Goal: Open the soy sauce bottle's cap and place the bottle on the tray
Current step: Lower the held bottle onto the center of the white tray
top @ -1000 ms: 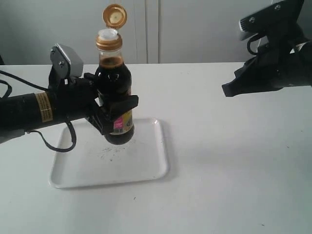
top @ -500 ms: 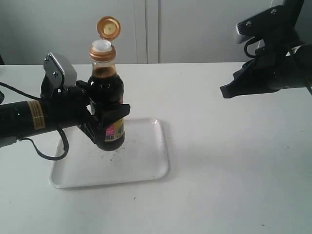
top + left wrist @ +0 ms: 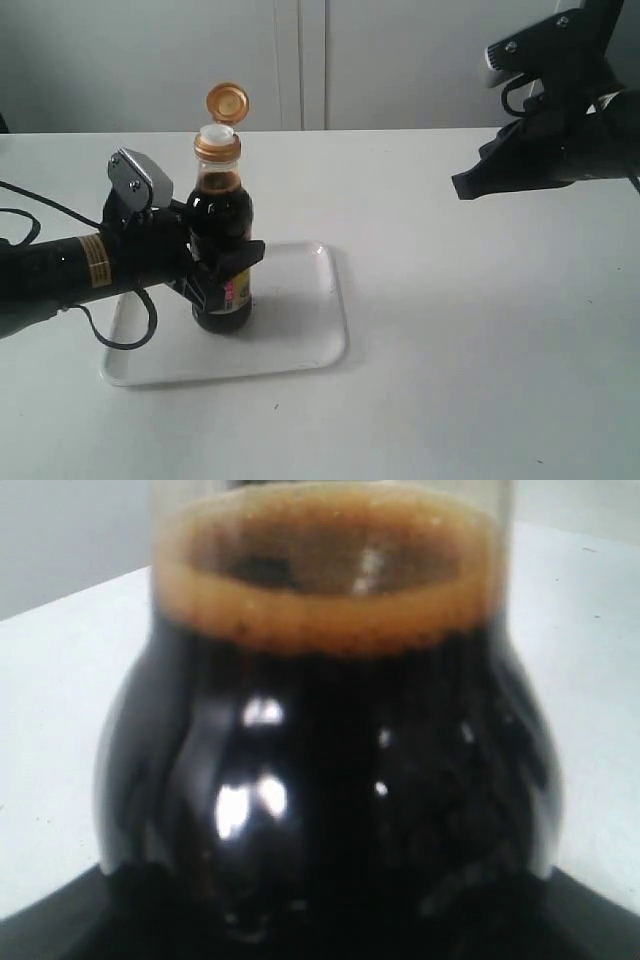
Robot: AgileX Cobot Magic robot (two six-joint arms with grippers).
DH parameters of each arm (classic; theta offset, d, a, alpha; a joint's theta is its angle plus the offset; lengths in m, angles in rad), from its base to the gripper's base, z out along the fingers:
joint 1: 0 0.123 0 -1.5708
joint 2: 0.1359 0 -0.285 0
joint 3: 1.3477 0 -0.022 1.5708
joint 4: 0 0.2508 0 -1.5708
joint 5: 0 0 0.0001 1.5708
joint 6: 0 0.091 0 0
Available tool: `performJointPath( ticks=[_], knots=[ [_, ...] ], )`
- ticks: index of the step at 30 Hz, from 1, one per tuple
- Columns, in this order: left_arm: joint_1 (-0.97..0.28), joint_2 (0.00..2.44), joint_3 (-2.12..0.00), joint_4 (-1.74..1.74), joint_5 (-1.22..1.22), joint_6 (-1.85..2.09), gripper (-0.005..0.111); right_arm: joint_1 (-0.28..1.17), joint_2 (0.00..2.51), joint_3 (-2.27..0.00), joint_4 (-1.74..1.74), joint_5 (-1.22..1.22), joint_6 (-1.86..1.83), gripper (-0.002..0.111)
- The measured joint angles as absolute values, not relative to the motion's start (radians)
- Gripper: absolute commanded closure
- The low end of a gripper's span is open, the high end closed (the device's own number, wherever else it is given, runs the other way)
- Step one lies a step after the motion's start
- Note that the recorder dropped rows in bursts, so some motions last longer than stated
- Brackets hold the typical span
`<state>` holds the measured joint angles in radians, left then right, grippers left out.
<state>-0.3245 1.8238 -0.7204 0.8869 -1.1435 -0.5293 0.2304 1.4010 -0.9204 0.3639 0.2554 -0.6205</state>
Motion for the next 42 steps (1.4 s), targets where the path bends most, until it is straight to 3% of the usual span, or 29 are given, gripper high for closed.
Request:
performJointPath(
  ticks=[19,22,29,32,42],
  knots=[
    [-0.316,1.835,-0.697,0.882,-1.188,-0.515,0.105,0.230,1.401,-0.920,0.364,0.258,-0.621,0.108],
    [-0.316,1.835,-0.697,0.878,-1.186,-0.520,0.092,0.230,1.401,-0.920,0.364,0.258,-0.621,0.108],
    [-0.316,1.833,-0.697,0.871,-1.172,-0.529,0.030,0.230,1.401,-0.920,0.364,0.258,-0.621,0.108],
    [-0.316,1.833,-0.697,0.873,-1.157,-0.534,0.011,0.230,1.401,-0.920,0.364,0.258,-0.621,0.108],
    [-0.316,1.831,-0.697,0.882,-1.147,-0.539,0.007,0.230,1.401,-0.920,0.364,0.254,-0.621,0.108]
  ],
)
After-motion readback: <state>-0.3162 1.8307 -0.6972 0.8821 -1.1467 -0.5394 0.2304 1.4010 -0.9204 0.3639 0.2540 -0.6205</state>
